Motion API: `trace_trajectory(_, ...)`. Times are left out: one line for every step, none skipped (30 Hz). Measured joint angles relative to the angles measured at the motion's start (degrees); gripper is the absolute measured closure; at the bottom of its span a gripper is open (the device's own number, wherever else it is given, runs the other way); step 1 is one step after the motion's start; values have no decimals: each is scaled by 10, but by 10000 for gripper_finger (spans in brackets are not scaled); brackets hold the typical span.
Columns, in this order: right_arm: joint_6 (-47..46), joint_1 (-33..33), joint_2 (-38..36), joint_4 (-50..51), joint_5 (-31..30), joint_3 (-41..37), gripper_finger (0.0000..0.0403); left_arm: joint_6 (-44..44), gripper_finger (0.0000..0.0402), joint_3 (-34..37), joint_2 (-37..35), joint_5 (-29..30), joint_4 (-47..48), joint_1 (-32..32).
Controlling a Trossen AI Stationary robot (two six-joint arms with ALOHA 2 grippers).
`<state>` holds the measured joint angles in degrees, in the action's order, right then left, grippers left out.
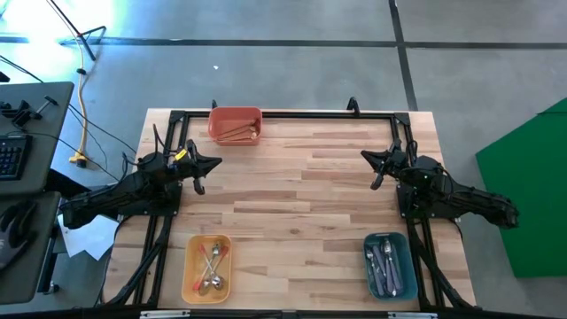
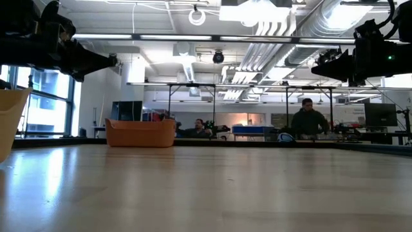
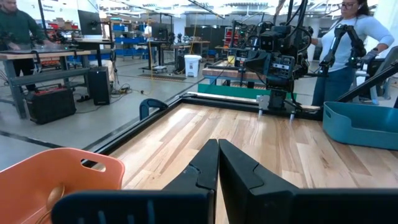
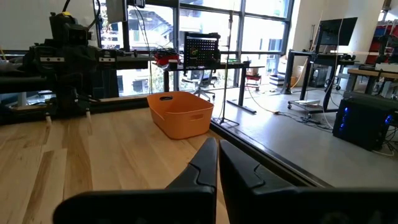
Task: Sort silverware by color (type)
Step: Return to Home Position
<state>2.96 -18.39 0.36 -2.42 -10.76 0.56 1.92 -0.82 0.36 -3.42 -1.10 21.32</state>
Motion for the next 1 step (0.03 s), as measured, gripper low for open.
trace_trajectory(0, 0, 0, 0, 0, 0, 402, 0, 398, 0, 0, 0, 0, 0)
